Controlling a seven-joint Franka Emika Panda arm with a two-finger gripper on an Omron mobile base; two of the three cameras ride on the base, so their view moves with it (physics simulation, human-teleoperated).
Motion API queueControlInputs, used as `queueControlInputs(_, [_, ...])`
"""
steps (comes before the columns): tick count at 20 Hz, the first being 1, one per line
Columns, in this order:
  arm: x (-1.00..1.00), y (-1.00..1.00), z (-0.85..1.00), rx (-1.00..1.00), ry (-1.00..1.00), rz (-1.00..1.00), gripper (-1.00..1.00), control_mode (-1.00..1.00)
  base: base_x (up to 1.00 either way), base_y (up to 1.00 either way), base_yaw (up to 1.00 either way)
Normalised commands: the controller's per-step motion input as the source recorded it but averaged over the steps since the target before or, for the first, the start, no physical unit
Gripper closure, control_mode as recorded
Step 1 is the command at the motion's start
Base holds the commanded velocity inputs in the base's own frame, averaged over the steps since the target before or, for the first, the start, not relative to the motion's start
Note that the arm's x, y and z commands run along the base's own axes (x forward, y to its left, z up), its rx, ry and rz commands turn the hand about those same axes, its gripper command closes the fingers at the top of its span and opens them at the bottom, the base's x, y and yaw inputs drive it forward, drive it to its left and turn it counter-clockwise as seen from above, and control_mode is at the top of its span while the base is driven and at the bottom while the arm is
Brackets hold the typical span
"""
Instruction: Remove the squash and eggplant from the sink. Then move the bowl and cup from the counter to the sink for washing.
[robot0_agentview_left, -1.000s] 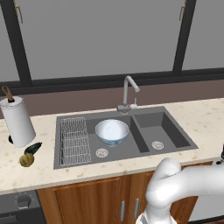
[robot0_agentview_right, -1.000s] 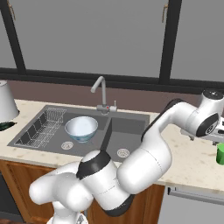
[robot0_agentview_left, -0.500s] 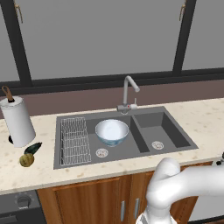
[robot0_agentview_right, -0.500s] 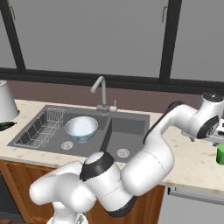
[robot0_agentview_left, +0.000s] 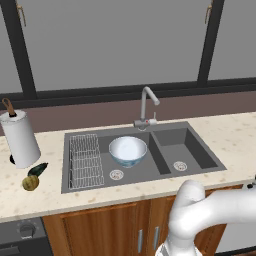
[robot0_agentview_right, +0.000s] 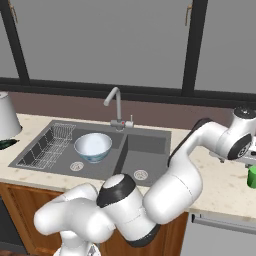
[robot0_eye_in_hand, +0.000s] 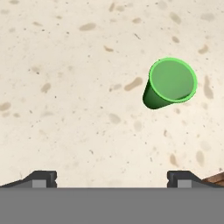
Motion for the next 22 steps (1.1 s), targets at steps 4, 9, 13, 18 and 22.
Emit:
queueControlInputs(4, [0.1, -0.15, -0.08, 0.0, 0.03, 0.0, -1.0, -1.0, 0.0, 0.0, 0.0])
queueControlInputs(9, [0.1, -0.14, -0.09, 0.0, 0.05, 0.0, -1.0, -1.0, 0.0, 0.0, 0.0])
queueControlInputs(13, [0.11, -0.13, -0.07, 0.0, 0.03, 0.0, -1.0, -1.0, 0.0, 0.0, 0.0])
queueControlInputs(18, [0.06, -0.07, -0.04, 0.02, 0.02, 0.0, -1.0, -1.0, 0.0, 0.0, 0.0])
queueControlInputs(22, [0.0, -0.06, 0.0, 0.04, 0.0, 0.0, -1.0, -1.0, 0.0, 0.0, 0.0])
